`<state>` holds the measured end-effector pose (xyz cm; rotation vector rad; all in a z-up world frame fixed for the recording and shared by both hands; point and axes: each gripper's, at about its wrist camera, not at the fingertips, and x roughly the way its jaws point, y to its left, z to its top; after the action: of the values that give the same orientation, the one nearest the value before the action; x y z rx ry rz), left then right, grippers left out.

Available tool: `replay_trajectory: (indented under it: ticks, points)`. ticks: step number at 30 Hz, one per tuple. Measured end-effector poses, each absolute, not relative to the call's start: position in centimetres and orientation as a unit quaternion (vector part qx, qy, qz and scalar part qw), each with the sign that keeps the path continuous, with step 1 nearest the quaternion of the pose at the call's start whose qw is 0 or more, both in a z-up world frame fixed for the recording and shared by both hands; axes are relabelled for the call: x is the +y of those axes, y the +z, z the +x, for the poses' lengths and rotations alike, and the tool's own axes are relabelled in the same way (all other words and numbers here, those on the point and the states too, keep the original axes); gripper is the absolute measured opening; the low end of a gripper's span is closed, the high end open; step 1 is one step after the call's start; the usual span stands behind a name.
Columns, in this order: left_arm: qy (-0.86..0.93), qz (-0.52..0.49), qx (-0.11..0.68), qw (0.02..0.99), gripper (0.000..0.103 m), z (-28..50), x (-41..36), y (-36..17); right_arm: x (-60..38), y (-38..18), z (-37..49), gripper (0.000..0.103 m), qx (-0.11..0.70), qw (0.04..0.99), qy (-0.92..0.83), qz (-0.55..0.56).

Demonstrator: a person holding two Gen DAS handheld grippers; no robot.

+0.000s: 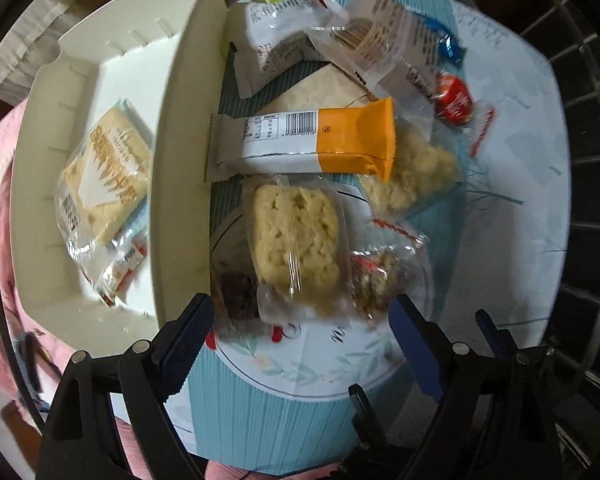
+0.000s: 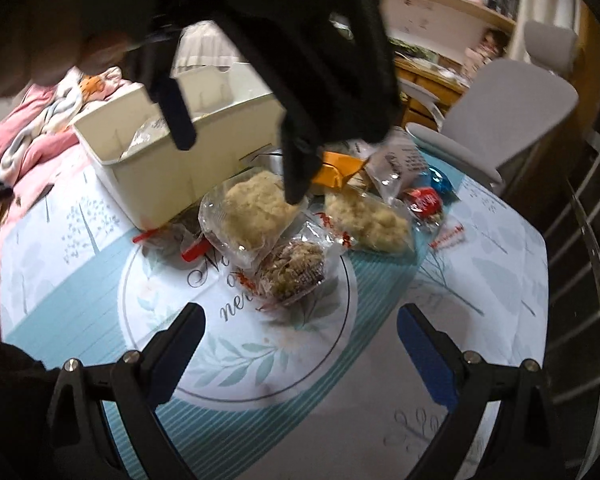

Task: Organize snacks
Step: 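Grasp crumbly-cake bag with left tool while right tool grasps granola bag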

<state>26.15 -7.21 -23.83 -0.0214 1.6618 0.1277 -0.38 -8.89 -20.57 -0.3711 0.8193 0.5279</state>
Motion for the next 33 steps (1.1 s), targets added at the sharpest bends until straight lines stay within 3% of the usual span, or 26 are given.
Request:
replay_trajectory:
  ticks: [22, 28, 33]
  points:
    - [0.099, 0.06, 0.766, 0.632, 0.086, 31.5, -7.5, -29.8, -6.7, -25.1, 3.6, 0.077, 0.424, 0.856, 0.263, -0.139]
    - [0.089, 0.093, 0.76, 0.637, 0.076, 31.9, -8.7, -30.5, -6.7, -25.0, 4.0, 0.075, 0.424, 0.856, 0.261, -0.139]
    - [0.09, 0.108, 0.758, 0.637, 0.06, 31.8, -9.8, -31.0, -6.9, -25.0, 4.0, 0.063, 0.42, 0.858, 0.261, -0.137]
